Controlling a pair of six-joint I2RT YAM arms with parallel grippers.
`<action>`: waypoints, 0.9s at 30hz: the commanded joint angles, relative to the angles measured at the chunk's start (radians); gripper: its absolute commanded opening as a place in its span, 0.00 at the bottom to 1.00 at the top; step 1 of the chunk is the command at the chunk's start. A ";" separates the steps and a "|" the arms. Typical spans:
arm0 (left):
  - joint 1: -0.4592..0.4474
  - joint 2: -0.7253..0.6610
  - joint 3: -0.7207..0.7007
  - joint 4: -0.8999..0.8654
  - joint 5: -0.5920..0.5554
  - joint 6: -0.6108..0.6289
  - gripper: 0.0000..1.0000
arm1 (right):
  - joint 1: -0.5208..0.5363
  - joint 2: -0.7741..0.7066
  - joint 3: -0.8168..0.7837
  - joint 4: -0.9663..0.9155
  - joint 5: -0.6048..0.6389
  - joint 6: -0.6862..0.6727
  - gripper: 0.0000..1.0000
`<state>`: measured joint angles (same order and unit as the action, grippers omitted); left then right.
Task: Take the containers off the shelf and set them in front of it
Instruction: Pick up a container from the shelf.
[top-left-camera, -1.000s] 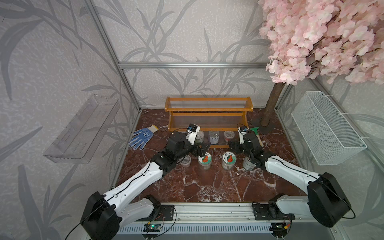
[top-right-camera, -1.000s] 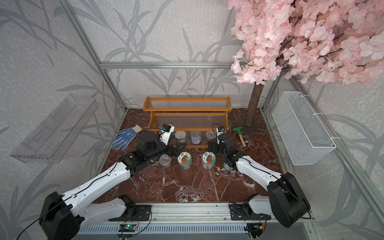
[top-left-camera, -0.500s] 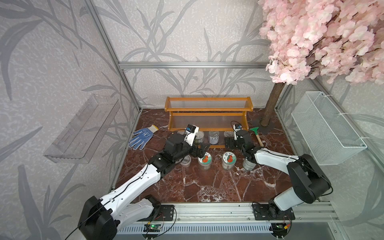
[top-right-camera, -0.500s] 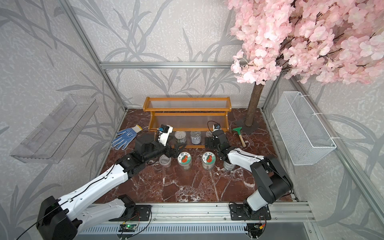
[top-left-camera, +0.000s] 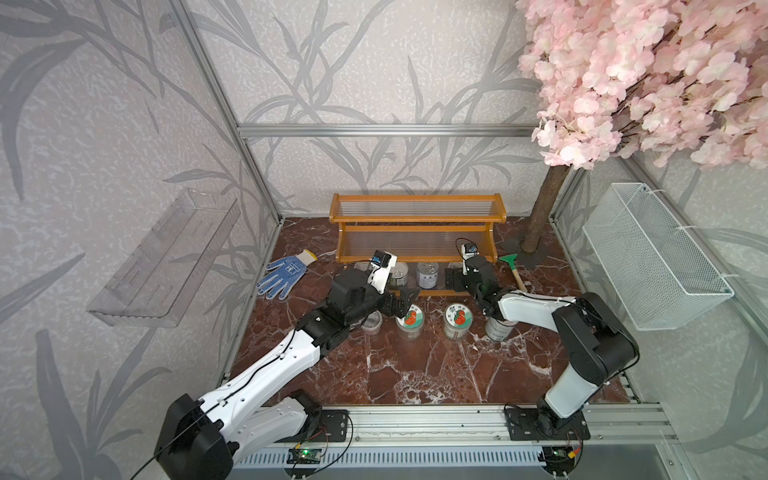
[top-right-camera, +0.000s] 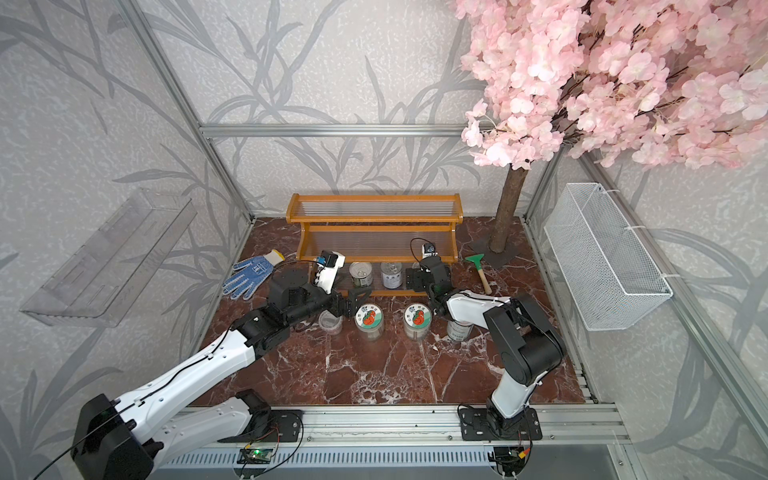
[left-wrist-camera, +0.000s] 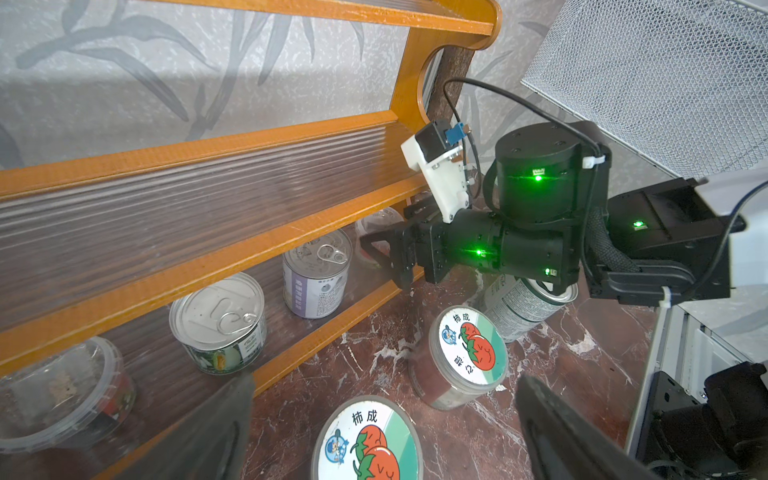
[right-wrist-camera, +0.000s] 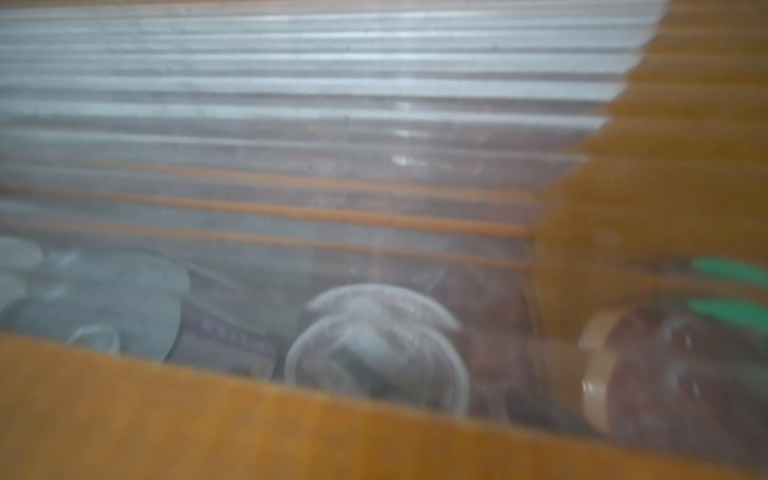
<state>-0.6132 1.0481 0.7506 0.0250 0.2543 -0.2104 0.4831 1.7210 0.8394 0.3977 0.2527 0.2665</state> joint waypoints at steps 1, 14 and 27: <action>0.003 -0.008 -0.002 0.001 -0.005 -0.004 1.00 | -0.012 0.034 0.029 0.035 0.009 -0.007 1.00; 0.004 -0.011 -0.001 -0.011 -0.006 -0.006 1.00 | -0.020 0.093 0.070 0.064 0.003 -0.016 0.98; 0.003 -0.034 -0.021 -0.022 -0.009 -0.012 1.00 | -0.024 0.102 0.084 0.049 -0.002 -0.041 0.73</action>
<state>-0.6132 1.0267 0.7410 0.0120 0.2512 -0.2138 0.4629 1.8191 0.9081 0.4446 0.2527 0.2367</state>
